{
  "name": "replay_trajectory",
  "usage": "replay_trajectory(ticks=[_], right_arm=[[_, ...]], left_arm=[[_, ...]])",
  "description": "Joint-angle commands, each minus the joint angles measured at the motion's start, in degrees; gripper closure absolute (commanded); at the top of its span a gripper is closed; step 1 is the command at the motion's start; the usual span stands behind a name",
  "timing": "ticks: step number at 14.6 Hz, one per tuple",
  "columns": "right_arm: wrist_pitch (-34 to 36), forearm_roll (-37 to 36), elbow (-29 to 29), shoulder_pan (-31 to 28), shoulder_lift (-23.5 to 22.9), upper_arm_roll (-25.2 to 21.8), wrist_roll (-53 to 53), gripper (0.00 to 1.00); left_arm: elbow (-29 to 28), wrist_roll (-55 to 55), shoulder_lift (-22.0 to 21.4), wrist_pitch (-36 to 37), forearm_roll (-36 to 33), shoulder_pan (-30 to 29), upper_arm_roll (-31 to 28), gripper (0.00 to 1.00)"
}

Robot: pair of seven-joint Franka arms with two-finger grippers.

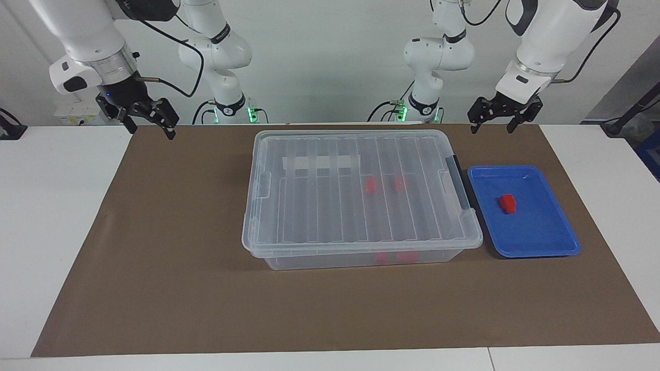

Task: Place red block in blue tray from box

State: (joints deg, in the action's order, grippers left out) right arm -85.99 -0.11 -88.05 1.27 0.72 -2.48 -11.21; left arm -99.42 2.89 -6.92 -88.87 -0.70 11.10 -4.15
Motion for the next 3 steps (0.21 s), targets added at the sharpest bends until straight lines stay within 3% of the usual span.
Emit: replay_trajectory(ticks=[1,3], right_arm=[[-0.14,-0.07,-1.95,-0.04,1.47,0.37,2.16,0.00],[-0.23,-0.07,-2.12,-0.04,1.56,0.37,2.25,0.00]], left_arm=[[-0.77,0.71,-1.17,0.28,0.70,0.41,-0.51,0.00],[-0.77,0.71,-1.17,0.28,0.70,0.41,-0.51,0.00]])
